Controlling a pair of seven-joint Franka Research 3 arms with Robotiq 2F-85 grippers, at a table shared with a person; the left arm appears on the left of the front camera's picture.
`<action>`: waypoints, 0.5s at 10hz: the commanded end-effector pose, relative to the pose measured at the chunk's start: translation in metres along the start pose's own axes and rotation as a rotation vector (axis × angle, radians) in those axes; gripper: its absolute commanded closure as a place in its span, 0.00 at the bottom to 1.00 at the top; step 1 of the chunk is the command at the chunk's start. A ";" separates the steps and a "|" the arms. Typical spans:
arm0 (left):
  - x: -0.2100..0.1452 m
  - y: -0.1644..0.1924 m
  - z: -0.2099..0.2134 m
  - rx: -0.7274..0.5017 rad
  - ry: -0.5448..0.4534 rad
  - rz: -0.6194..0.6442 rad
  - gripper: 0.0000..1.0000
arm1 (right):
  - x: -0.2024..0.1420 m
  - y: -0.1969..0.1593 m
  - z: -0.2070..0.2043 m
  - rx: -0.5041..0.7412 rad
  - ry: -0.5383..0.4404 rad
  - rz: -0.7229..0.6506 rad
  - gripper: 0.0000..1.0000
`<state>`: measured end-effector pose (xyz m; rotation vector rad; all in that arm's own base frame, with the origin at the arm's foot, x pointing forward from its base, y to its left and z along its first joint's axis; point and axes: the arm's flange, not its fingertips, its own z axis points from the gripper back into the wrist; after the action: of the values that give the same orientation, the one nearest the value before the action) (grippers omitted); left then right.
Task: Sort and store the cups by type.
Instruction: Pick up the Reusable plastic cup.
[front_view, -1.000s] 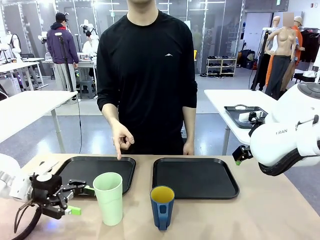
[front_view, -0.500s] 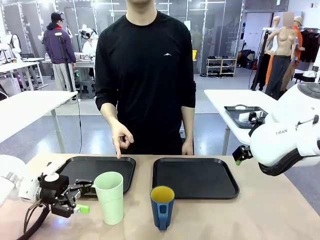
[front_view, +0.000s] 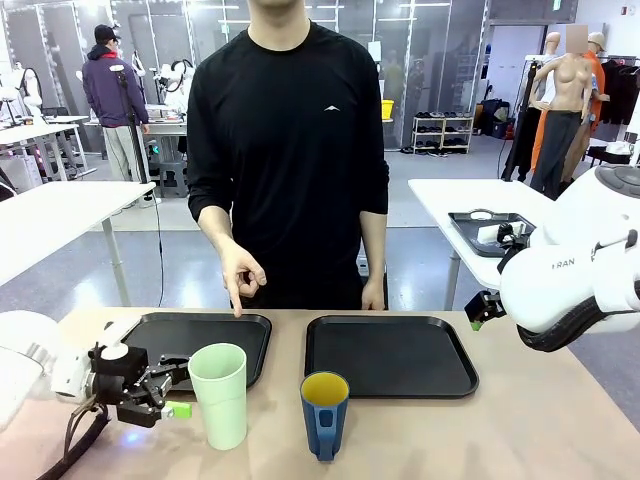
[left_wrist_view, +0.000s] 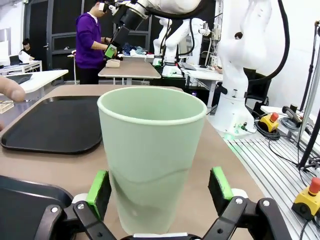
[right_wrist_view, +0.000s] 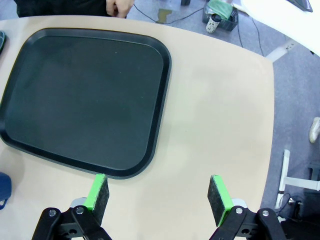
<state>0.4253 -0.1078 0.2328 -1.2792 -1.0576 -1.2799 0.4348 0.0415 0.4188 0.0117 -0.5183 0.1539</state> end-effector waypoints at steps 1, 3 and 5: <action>-0.006 0.008 -0.013 0.021 -0.034 -0.039 0.00 | -0.001 0.000 -0.001 0.001 -0.002 -0.002 0.00; -0.008 0.008 -0.019 0.006 -0.050 -0.037 0.00 | -0.001 0.000 -0.001 0.001 -0.002 -0.002 0.00; -0.010 0.007 -0.023 -0.007 -0.063 -0.034 0.00 | -0.001 0.000 -0.001 0.001 -0.002 -0.002 0.00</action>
<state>0.4252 -0.1263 0.2273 -1.3122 -1.0631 -1.2617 0.4348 0.0415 0.4188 0.0117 -0.5183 0.1539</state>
